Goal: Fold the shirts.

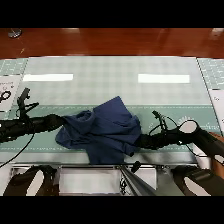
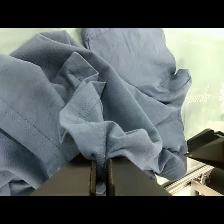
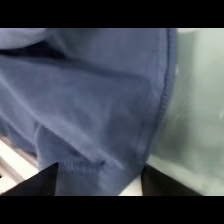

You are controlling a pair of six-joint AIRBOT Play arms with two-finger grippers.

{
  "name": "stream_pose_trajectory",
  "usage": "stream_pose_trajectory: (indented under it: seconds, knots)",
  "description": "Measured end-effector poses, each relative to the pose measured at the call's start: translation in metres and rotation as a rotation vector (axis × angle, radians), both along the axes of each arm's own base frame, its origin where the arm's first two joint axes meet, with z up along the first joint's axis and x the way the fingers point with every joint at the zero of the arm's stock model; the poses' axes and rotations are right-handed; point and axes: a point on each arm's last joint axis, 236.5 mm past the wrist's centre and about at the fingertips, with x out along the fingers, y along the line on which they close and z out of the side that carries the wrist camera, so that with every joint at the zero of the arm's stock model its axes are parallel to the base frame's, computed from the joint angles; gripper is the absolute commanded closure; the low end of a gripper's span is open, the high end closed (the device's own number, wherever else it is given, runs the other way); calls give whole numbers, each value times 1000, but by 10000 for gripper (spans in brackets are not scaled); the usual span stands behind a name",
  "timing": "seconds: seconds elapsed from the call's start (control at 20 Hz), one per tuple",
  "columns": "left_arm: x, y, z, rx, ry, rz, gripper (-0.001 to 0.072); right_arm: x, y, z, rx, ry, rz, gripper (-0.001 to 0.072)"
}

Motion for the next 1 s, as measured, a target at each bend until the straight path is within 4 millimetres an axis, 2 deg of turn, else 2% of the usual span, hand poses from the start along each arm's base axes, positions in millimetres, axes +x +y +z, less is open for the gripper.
stream_pose_trajectory:
  seconds: [0.05, 0.1, 0.25, 0.35, 0.4, 0.5, 0.55, 0.65, 0.7, 0.75, 0.85, 0.9, 1.0]
  knots:
    - [0, 0, 0, 0, 0, 0, 673, 2, 2, -3, -12, -11, -14, 543]
    - [0, 0, 0, 0, 0, 1, 673, 6, 4, -5, -23, -25, -33, 692]
    - [6, 2, 5, 7, -23, 12, 673, 28, 9, 0, -30, -88, -92, 692]
    - [17, 7, 24, 23, -82, 20, 673, 56, 14, 28, -2, -189, -102, 692]
    - [27, 11, 44, 41, -147, 22, 673, 72, 14, 51, 11, -260, -98, 692]
    - [52, 23, 102, 95, -325, 43, 673, 112, 5, 119, 24, -464, -113, 693]
    - [64, 32, 143, 128, -438, 68, 673, 131, -6, 159, 13, -578, -135, 693]
    - [77, 49, 232, 192, -669, 136, 673, 162, -43, 266, -36, -856, -232, 693]
    - [76, 54, 275, 219, -774, 164, 673, 166, -63, 317, -67, -978, -280, 693]
    - [70, 56, 315, 242, -869, 185, 673, 164, -83, 371, -96, -1104, -335, 693]
    - [52, 55, 376, 258, -1006, 216, 673, 144, -113, 456, -154, -1293, -413, 693]
    - [39, 51, 399, 264, -1059, 221, 674, 130, -124, 491, -184, -1372, -444, 693]
    - [14, 41, 429, 277, -1132, 210, 674, 103, -137, 537, -239, -1479, -481, 693]
